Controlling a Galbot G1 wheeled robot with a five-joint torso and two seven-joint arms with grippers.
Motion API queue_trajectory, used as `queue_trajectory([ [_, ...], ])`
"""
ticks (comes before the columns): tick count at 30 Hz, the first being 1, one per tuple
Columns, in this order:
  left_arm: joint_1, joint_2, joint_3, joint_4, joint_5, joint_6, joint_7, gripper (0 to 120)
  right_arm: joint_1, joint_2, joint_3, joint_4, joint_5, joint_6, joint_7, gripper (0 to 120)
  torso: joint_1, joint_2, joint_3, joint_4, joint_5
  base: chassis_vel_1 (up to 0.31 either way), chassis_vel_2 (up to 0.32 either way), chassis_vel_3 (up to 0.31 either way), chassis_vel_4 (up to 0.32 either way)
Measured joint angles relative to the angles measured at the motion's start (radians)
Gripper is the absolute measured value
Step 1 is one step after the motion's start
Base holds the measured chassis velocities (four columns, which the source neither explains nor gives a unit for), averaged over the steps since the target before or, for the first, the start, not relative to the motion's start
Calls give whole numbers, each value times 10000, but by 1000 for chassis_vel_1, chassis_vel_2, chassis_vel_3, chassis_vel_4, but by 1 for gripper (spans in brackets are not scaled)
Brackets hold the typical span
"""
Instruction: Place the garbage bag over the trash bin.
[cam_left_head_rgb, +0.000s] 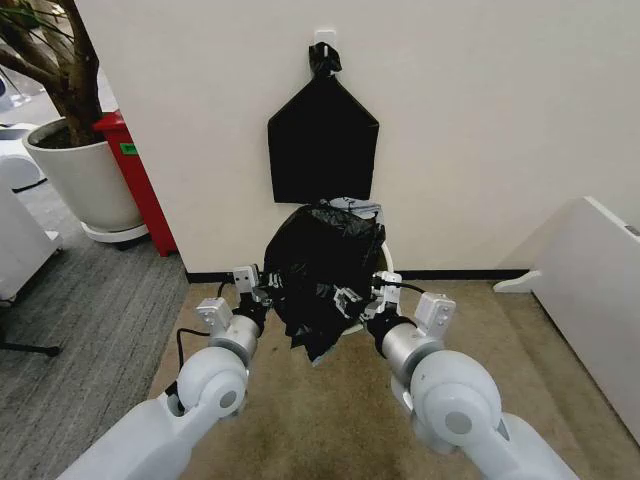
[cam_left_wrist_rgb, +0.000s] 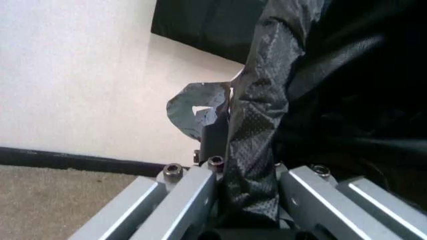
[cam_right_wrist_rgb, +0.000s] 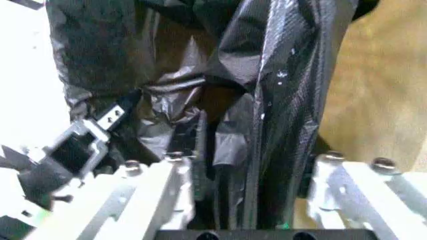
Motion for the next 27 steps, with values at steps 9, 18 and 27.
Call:
queue_trajectory([
  [9, -314, -85, 70, 314, -108, 7, 71, 0, -253, -558, 37, -366, -3113, -287, -2026, 0, 0, 0, 0, -1, 1, 0, 0, 0, 0],
  [18, -651, -214, 282, 518, -317, 95, 83, 0, -348, -761, 134, -1030, -4758, 832, -3808, 0, 0, 0, 0, -1, 1, 0, 0, 0, 0],
  [27, -739, -171, 258, 560, -766, 531, -223, 0, -524, -758, 140, -1475, -5442, 2636, -5014, 0, 0, 0, 0, -1, 1, 0, 0, 0, 0],
])
